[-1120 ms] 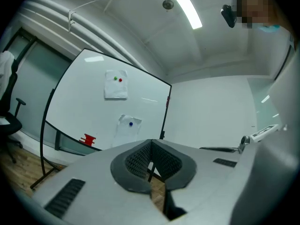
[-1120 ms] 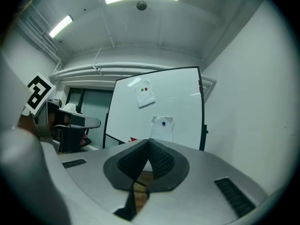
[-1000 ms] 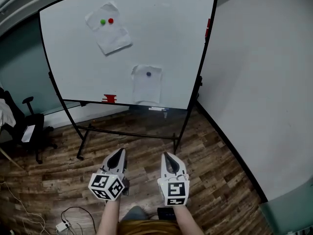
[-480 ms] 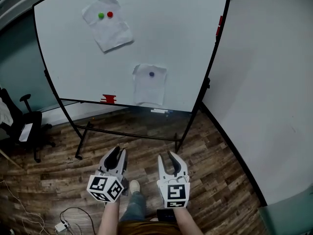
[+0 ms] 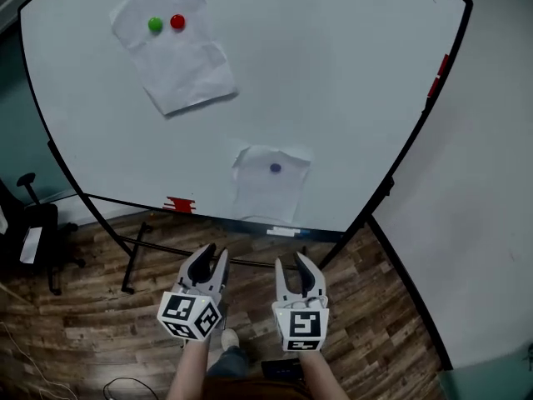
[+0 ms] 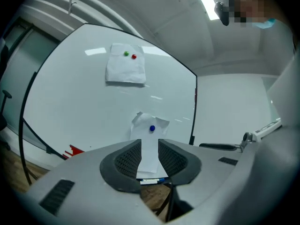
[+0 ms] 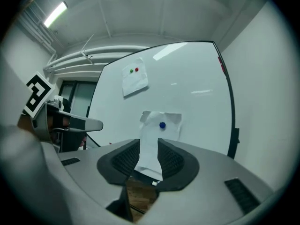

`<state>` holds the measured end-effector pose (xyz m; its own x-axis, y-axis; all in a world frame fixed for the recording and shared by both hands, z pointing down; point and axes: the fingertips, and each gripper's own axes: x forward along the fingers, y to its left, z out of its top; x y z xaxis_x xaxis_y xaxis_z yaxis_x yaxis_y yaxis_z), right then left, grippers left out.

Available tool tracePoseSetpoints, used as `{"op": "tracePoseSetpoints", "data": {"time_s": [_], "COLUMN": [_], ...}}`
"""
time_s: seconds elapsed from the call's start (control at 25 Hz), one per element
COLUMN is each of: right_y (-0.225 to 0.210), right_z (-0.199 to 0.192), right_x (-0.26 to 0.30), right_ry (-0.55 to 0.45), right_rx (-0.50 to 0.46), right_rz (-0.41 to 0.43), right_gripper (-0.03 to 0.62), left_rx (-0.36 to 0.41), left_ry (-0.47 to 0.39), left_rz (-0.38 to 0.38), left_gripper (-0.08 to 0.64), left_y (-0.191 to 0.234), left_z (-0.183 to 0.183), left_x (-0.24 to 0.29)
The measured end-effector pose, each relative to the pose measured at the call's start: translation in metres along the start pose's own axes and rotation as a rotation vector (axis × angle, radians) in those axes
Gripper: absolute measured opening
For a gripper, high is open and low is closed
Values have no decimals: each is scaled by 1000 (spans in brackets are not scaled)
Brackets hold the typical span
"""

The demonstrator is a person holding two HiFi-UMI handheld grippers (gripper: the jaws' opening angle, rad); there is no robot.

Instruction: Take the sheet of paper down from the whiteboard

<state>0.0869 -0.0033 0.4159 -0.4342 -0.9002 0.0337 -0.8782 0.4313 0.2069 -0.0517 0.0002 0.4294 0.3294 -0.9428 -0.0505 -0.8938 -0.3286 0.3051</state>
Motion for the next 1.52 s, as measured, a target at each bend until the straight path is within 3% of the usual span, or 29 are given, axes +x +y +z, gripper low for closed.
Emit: {"op": "tracePoseSetpoints", "data": {"time_s": [0.24,0.44,0.84,1.52], "right_y": [-15,-28,-37,-46], "right_z": [9,3,4,5], "right_x": [107,152,184,212], "right_ry": [18,40,43,18], "right_rx": [-23,-19,-26,-34], "right_rz": [-55,-114,-162,-168], "right_gripper": [127,127,138,149], "left_rx": [-33,-47,-46,-25], "left_ry": [32,53,61,79], "left_rz": [-66,-131,-207,-236], "left_gripper": [120,121,124,124], "left_y": [59,81,84,84], "left_z": [18,18,19,19], "left_x": [91,139,175,198]}}
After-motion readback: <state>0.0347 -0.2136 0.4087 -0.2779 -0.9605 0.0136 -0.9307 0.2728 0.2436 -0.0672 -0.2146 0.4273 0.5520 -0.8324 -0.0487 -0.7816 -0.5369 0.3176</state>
